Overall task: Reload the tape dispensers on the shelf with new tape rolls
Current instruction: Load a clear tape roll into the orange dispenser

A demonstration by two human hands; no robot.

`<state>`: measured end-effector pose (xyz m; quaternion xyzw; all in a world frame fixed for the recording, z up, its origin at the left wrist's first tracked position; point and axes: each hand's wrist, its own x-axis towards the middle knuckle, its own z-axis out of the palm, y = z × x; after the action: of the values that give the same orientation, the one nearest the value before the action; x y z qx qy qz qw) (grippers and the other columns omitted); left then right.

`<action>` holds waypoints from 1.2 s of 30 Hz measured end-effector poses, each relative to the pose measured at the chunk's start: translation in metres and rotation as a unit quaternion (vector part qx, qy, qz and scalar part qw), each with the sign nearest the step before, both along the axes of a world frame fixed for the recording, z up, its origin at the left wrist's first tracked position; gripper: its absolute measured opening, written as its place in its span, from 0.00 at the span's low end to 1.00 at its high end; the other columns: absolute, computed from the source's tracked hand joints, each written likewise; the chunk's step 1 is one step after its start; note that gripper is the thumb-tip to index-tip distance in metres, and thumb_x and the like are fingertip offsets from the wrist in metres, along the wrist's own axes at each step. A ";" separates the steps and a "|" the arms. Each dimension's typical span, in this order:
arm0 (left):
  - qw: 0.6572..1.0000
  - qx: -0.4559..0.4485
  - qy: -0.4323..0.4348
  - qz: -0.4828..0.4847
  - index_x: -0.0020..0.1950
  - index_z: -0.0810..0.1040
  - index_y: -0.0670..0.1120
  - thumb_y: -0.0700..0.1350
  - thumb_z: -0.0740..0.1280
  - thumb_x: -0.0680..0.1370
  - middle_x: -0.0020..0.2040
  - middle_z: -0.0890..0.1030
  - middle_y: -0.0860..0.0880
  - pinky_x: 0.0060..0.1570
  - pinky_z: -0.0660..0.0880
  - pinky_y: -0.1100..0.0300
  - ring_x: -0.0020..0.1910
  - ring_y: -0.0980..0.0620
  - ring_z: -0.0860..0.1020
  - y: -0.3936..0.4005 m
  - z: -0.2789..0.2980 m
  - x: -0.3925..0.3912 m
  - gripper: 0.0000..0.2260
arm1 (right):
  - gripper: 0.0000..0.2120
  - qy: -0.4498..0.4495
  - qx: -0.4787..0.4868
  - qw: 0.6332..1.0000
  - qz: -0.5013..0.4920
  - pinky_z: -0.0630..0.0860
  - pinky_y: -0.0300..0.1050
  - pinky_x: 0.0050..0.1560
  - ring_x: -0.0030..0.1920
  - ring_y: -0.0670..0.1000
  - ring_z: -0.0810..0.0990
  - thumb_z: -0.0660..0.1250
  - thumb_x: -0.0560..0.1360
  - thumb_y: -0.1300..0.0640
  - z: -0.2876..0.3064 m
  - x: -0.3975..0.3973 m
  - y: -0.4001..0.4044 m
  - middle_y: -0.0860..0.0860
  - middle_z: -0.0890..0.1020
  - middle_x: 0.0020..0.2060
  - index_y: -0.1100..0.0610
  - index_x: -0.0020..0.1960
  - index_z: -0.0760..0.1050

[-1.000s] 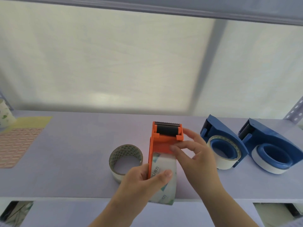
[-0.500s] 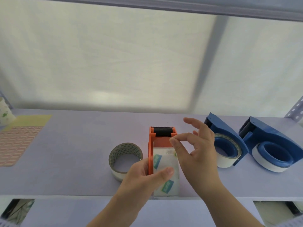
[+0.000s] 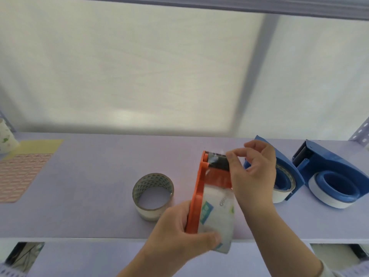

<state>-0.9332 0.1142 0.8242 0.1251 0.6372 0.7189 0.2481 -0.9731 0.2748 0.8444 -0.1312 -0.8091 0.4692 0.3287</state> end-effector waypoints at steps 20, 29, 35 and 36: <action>0.998 -0.061 0.019 -0.024 0.49 0.84 0.52 0.43 0.77 0.63 0.44 0.88 0.50 0.42 0.79 0.64 0.45 0.53 0.85 0.006 0.006 0.001 0.15 | 0.11 0.017 -0.033 0.999 -0.011 0.70 0.32 0.46 0.52 0.52 0.75 0.71 0.73 0.58 0.016 -0.028 0.019 0.38 0.69 0.45 0.47 0.34 0.75; 0.995 -0.081 0.004 -0.051 0.44 0.84 0.55 0.37 0.76 0.65 0.43 0.87 0.51 0.43 0.80 0.62 0.44 0.53 0.85 0.002 0.007 -0.002 0.15 | 0.10 -0.008 -0.071 0.997 -0.025 0.76 0.46 0.55 0.55 0.52 0.75 0.71 0.73 0.56 0.024 -0.051 0.025 0.45 0.70 0.49 0.48 0.35 0.75; 0.996 -0.082 0.003 -0.020 0.46 0.84 0.50 0.40 0.78 0.64 0.44 0.87 0.48 0.44 0.81 0.57 0.44 0.49 0.85 0.004 0.005 -0.003 0.13 | 0.12 -0.023 -0.039 0.999 -0.026 0.70 0.32 0.48 0.53 0.48 0.73 0.70 0.74 0.56 0.025 -0.056 0.022 0.47 0.70 0.50 0.47 0.34 0.73; 0.995 -0.094 0.009 -0.032 0.47 0.83 0.50 0.40 0.78 0.64 0.45 0.87 0.49 0.45 0.81 0.57 0.45 0.50 0.85 0.003 0.005 -0.003 0.14 | 0.12 -0.023 -0.038 0.999 -0.030 0.68 0.28 0.45 0.52 0.47 0.72 0.70 0.74 0.56 0.026 -0.057 0.024 0.47 0.70 0.50 0.47 0.34 0.74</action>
<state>-0.9362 0.1168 0.8294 0.1284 0.7001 0.6460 0.2759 -1.0303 0.2985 0.8708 -0.1782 -0.7938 0.4865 0.3185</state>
